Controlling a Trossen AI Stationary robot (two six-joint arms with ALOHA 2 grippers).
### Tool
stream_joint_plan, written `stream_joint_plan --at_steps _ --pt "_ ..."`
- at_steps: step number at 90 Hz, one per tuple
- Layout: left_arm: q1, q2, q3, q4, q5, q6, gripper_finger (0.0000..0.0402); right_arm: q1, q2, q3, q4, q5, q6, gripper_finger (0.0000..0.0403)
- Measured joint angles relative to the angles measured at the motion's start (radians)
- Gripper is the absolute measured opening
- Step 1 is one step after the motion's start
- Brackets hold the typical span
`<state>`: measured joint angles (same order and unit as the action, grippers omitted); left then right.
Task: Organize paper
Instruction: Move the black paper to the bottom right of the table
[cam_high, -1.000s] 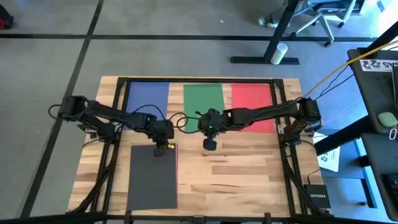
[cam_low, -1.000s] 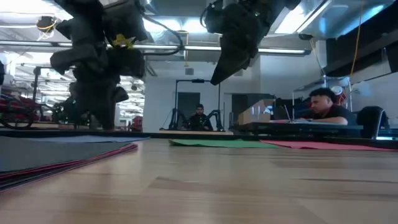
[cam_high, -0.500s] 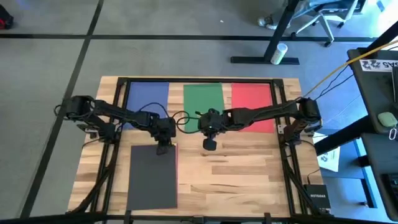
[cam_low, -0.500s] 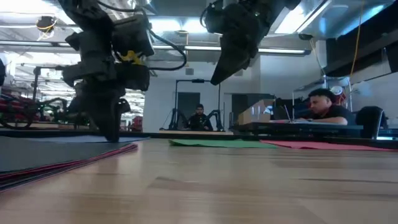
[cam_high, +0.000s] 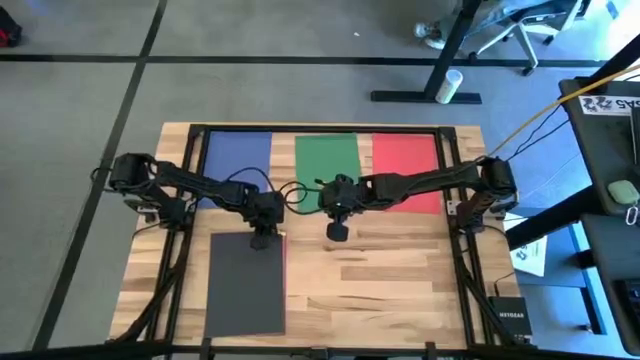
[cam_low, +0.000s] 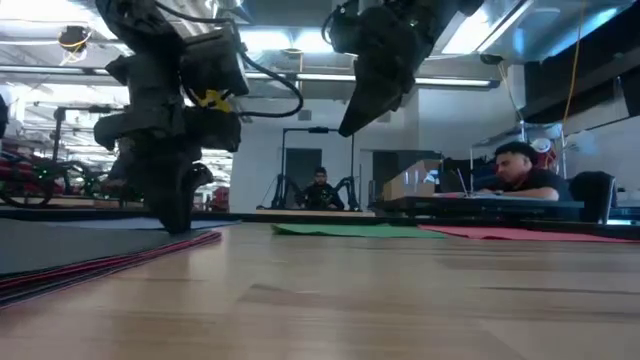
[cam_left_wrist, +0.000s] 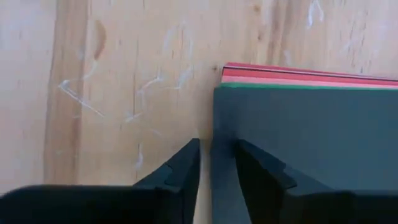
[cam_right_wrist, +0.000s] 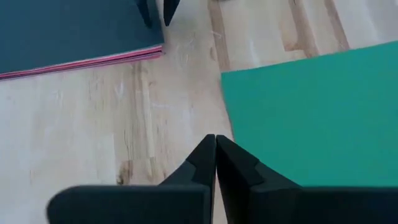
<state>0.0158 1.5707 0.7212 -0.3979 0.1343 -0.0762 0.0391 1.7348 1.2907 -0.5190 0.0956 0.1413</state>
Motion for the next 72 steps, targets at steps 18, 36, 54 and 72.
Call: stream_joint_plan --at_steps 18,36,54,72 --pt "0.0 -0.01 0.0 -0.007 0.023 0.0 0.0006 0.0 0.0 0.0 0.0 0.0 -0.011 0.0" --pt "-0.003 -0.024 0.022 -0.026 0.052 -0.024 0.0001 0.0 0.0 0.0 -0.003 0.001 -0.011 0.0" --pt "-0.01 -0.029 0.083 -0.017 0.095 -0.055 0.0 0.001 0.0 0.0 -0.045 0.0 -0.011 0.0" --pt "-0.012 -0.029 0.128 -0.006 0.102 -0.114 0.0 0.017 -0.011 0.0 -0.096 0.009 -0.011 0.0"
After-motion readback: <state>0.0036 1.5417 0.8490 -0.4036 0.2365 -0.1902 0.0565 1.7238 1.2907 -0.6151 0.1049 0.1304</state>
